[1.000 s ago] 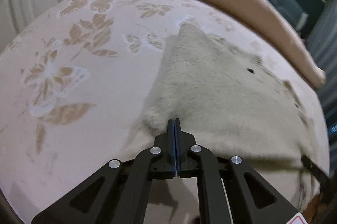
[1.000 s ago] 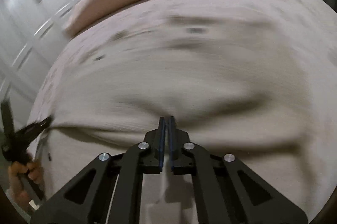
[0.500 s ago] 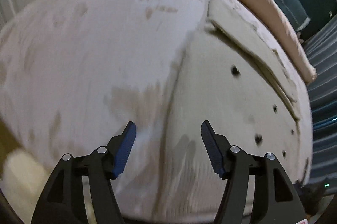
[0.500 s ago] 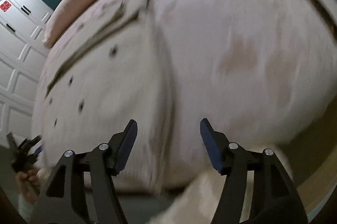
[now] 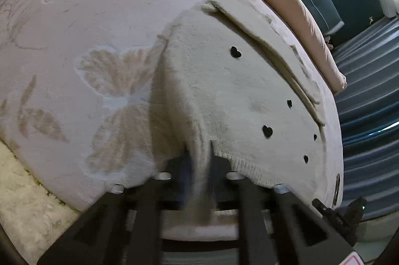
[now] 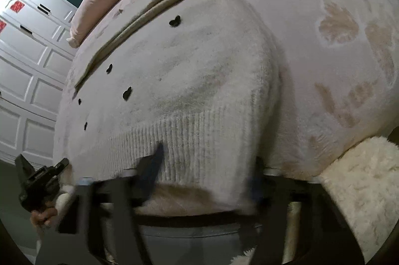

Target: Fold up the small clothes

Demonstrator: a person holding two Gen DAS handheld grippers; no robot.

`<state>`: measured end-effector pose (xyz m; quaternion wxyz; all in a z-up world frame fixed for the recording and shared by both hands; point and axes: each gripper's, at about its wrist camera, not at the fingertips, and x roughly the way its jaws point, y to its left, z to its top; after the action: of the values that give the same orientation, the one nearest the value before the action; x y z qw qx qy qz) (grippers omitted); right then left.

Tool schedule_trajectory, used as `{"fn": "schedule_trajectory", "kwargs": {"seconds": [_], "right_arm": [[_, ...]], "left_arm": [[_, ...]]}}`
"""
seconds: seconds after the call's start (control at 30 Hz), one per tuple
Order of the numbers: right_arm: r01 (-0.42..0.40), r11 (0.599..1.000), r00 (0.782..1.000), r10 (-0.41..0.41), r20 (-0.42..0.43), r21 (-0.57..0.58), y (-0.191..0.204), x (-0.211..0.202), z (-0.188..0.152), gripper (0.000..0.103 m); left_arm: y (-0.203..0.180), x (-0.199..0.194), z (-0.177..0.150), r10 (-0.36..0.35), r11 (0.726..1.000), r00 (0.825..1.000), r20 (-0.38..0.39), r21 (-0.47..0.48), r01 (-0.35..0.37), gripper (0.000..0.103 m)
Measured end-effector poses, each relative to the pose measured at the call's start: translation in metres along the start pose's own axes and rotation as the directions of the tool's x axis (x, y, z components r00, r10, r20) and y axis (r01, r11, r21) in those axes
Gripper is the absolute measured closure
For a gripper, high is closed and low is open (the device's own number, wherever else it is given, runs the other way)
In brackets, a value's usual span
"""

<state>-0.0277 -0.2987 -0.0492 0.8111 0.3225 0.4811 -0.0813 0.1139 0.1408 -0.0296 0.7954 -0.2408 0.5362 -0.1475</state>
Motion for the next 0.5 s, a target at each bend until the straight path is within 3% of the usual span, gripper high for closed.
{"fn": "schedule_trajectory", "kwargs": {"seconds": [0.03,0.13,0.3,0.4,0.5], "right_arm": [[-0.004,1.000,1.000,0.004,0.002,0.004,0.000,-0.002,0.000,0.091],[-0.024,1.000,0.999,0.024,0.042,-0.006,0.005,-0.020,-0.002,0.093],[0.018,0.988,0.996,-0.005,0.089,-0.152,0.022,-0.070,-0.007,0.097],[0.064,0.971,0.997,-0.055,0.045,-0.230,0.022,-0.087,-0.015,0.097],[0.095,0.944,0.991,-0.119,-0.056,-0.317,0.016,-0.096,-0.040,0.097]], "left_arm": [[-0.001,-0.005,-0.001,-0.007,1.000,1.000,0.010,-0.004,0.007,0.097],[-0.006,-0.024,-0.003,-0.002,1.000,0.999,0.037,0.026,0.001,0.098],[-0.008,-0.070,-0.018,0.004,0.996,0.999,0.044,0.086,-0.008,0.098],[-0.004,-0.095,-0.041,0.027,0.993,1.000,-0.003,0.114,-0.026,0.098],[-0.001,-0.112,-0.073,0.073,0.986,0.994,-0.080,0.157,-0.060,0.099]]}}
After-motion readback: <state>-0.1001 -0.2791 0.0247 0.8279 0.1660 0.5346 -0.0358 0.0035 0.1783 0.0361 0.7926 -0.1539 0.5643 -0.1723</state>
